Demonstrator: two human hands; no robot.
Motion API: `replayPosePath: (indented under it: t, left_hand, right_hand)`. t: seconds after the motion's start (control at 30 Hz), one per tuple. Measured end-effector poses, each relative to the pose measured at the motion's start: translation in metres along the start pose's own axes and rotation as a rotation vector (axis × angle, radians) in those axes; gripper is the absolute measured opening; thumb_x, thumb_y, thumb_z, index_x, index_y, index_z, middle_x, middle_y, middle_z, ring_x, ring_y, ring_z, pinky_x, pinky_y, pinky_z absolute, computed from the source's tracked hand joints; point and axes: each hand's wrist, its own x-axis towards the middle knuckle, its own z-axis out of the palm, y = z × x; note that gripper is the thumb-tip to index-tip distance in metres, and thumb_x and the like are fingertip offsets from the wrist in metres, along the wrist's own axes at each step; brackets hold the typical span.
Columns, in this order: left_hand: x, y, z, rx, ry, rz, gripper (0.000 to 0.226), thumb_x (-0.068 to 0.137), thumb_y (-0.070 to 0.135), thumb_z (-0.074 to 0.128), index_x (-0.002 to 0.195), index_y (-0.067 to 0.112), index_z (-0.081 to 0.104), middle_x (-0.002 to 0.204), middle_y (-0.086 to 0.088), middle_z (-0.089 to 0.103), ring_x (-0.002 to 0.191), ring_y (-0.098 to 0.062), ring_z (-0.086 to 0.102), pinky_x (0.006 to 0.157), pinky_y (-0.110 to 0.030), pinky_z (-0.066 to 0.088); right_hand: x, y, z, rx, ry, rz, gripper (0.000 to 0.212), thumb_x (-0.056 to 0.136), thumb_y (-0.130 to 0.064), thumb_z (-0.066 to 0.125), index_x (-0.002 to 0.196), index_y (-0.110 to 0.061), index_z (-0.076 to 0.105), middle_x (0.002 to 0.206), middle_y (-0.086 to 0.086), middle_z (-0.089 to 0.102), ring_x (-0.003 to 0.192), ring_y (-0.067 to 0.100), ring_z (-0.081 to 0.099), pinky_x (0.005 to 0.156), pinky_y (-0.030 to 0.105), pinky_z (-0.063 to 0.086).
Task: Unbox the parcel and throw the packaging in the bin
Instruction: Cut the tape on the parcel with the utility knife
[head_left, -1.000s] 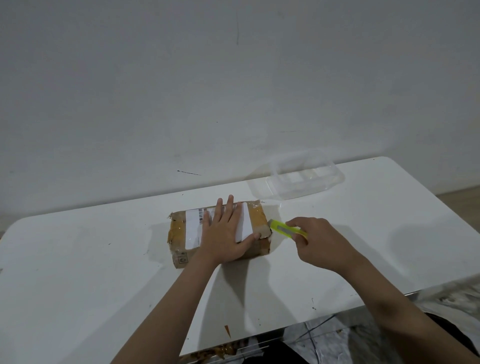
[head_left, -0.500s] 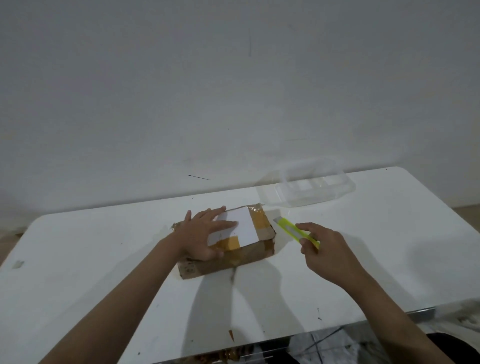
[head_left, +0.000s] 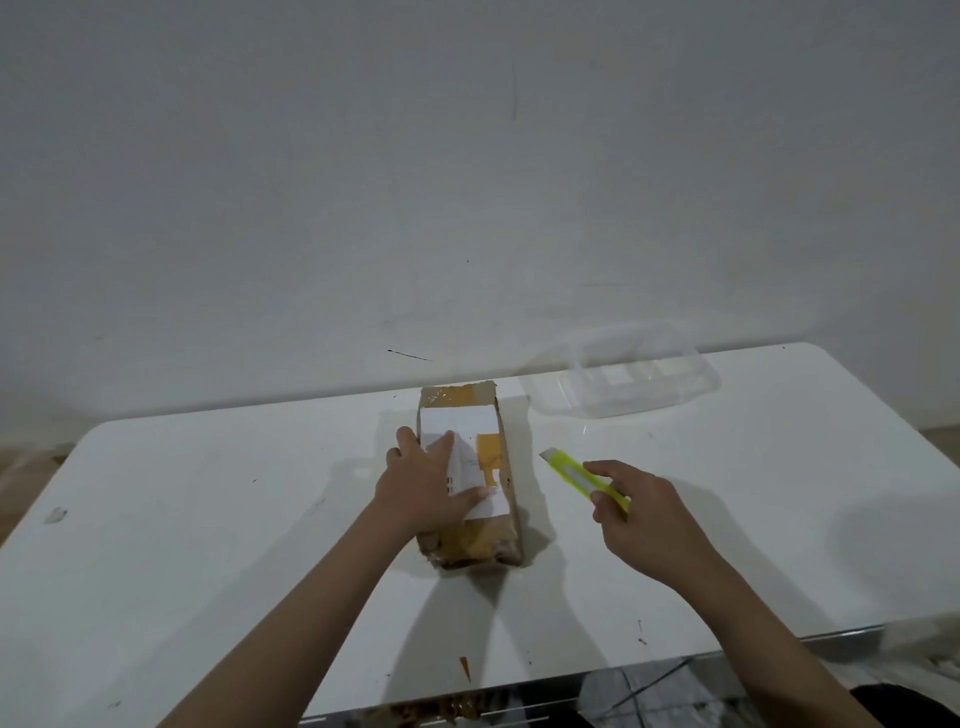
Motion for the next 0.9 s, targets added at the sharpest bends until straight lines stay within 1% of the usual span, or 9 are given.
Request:
replayPosePath:
  t: [0.07, 0.13, 0.17, 0.27, 0.4, 0.53, 0.67, 0.77, 0.9]
  left_hand:
    - [-0.003, -0.004, 0.007, -0.024, -0.062, 0.029, 0.098, 0.078, 0.072, 0.047, 0.15, 0.024, 0.001, 0.151, -0.018, 0.002, 0.14, -0.04, 0.009, 0.11, -0.049, 0.027]
    - [-0.004, -0.009, 0.014, -0.018, -0.05, 0.087, 0.101, 0.078, 0.077, 0.038, 0.15, 0.023, -0.007, 0.155, -0.01, -0.024, 0.144, -0.033, -0.016, 0.114, -0.054, 0.009]
    - [-0.004, -0.012, 0.018, -0.002, -0.025, 0.122, 0.1, 0.078, 0.079, 0.032, 0.15, 0.022, -0.009, 0.154, -0.005, -0.03, 0.143, -0.028, -0.021, 0.115, -0.055, 0.004]
    - [-0.006, -0.017, 0.023, -0.029, 0.013, 0.184, 0.099, 0.08, 0.078, 0.027, 0.15, 0.018, -0.01, 0.157, 0.004, -0.023, 0.144, -0.017, -0.02, 0.117, -0.054, 0.004]
    - [-0.006, -0.019, 0.027, -0.084, 0.061, 0.209, 0.107, 0.07, 0.081, 0.016, 0.15, 0.014, -0.007, 0.158, 0.003, -0.015, 0.144, -0.015, -0.019, 0.12, -0.043, 0.003]
    - [-0.007, -0.018, 0.03, -0.131, 0.112, 0.223, 0.1, 0.079, 0.075, 0.028, 0.15, 0.013, -0.005, 0.158, 0.004, -0.014, 0.141, -0.011, -0.022, 0.112, -0.028, -0.006]
    - [-0.008, -0.02, 0.031, -0.216, 0.131, 0.219, 0.096, 0.084, 0.069, 0.041, 0.151, 0.015, -0.002, 0.158, 0.008, -0.013, 0.141, -0.008, -0.021, 0.11, -0.025, -0.003]
    - [-0.009, -0.021, 0.033, -0.278, 0.129, 0.21, 0.104, 0.074, 0.077, 0.033, 0.151, 0.017, 0.0, 0.158, 0.011, -0.011, 0.141, -0.004, -0.02, 0.112, -0.025, -0.001]
    - [-0.007, -0.024, 0.035, -0.322, 0.13, 0.21, 0.104, 0.072, 0.078, 0.035, 0.151, 0.018, 0.003, 0.158, 0.013, -0.009, 0.143, -0.004, -0.017, 0.113, -0.025, 0.001]
  right_hand:
    - [0.001, -0.001, 0.003, 0.002, -0.016, 0.0, 0.033, 0.09, -0.016, 0.052, 0.121, -0.024, 0.058, 0.082, -0.003, 0.065, 0.069, 0.012, 0.06, 0.061, 0.027, 0.046]
    - [0.002, -0.005, 0.006, 0.008, -0.033, -0.008, 0.033, 0.09, -0.016, 0.052, 0.122, -0.024, 0.057, 0.082, -0.003, 0.065, 0.068, 0.013, 0.061, 0.062, 0.028, 0.048]
    - [0.003, -0.006, 0.007, 0.012, -0.04, -0.013, 0.033, 0.09, -0.016, 0.051, 0.122, -0.024, 0.057, 0.082, -0.003, 0.065, 0.069, 0.014, 0.061, 0.063, 0.03, 0.049]
    - [0.006, -0.011, 0.011, 0.018, -0.052, -0.024, 0.033, 0.091, -0.017, 0.051, 0.122, -0.025, 0.057, 0.083, -0.001, 0.067, 0.071, 0.017, 0.062, 0.067, 0.034, 0.051]
    - [0.013, -0.015, 0.018, 0.036, -0.044, -0.016, 0.033, 0.091, -0.015, 0.05, 0.123, -0.023, 0.057, 0.086, 0.0, 0.067, 0.074, 0.018, 0.063, 0.068, 0.032, 0.051]
    - [0.024, -0.018, 0.027, 0.067, -0.042, 0.016, 0.034, 0.091, -0.013, 0.05, 0.124, -0.02, 0.056, 0.089, 0.002, 0.066, 0.074, 0.018, 0.063, 0.063, 0.026, 0.048]
    - [0.038, -0.018, 0.041, 0.122, -0.018, 0.066, 0.035, 0.091, -0.013, 0.049, 0.124, -0.018, 0.055, 0.092, 0.001, 0.064, 0.068, 0.006, 0.056, 0.056, 0.015, 0.039]
    - [0.044, -0.017, 0.049, 0.186, -0.018, 0.098, 0.033, 0.091, -0.014, 0.05, 0.123, -0.019, 0.056, 0.09, 0.005, 0.068, 0.066, 0.012, 0.058, 0.056, 0.021, 0.043]
    - [0.046, -0.017, 0.057, 0.266, -0.037, 0.098, 0.03, 0.09, -0.013, 0.053, 0.117, -0.022, 0.059, 0.085, 0.008, 0.068, 0.063, 0.017, 0.059, 0.056, 0.025, 0.046]
